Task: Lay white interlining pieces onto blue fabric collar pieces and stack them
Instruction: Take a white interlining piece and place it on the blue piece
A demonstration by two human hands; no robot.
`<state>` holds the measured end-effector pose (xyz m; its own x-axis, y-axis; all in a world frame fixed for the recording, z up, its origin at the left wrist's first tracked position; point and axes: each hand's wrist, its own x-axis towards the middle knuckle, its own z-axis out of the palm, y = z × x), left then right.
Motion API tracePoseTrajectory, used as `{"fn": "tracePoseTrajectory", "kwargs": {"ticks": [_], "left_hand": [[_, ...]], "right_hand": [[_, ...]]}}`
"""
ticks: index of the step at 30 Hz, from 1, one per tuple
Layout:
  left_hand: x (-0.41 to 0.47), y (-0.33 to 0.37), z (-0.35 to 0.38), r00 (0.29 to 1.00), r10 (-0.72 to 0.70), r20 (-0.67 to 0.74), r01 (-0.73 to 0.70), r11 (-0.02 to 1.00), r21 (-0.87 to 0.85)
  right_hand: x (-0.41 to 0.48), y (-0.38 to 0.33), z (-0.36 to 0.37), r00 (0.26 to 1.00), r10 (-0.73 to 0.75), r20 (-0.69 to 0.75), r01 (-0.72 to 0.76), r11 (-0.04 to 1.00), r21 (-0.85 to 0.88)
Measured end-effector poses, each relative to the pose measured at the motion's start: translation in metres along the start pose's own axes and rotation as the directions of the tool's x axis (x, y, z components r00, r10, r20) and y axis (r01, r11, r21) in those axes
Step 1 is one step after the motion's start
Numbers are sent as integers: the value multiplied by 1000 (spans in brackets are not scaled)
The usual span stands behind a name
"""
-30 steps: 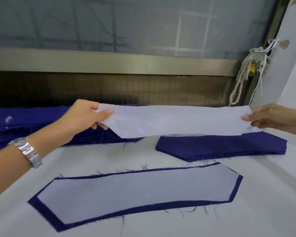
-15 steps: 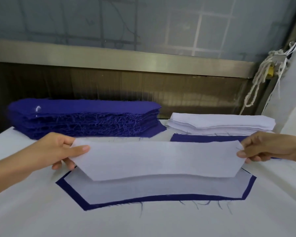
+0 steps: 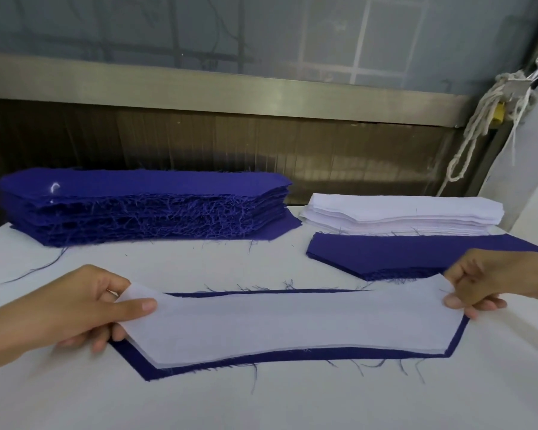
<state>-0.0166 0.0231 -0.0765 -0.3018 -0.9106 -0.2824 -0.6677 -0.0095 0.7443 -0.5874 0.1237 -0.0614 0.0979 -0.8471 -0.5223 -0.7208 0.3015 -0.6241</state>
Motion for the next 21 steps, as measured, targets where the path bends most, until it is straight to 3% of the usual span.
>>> {"fn": "tracePoseTrajectory", "kwargs": {"ticks": [21], "left_hand": [[0,-6,4,991,37,-132,2,959,284]], "right_hand": [[9,6,4,999,18,-29,-18,1000,-21]]}}
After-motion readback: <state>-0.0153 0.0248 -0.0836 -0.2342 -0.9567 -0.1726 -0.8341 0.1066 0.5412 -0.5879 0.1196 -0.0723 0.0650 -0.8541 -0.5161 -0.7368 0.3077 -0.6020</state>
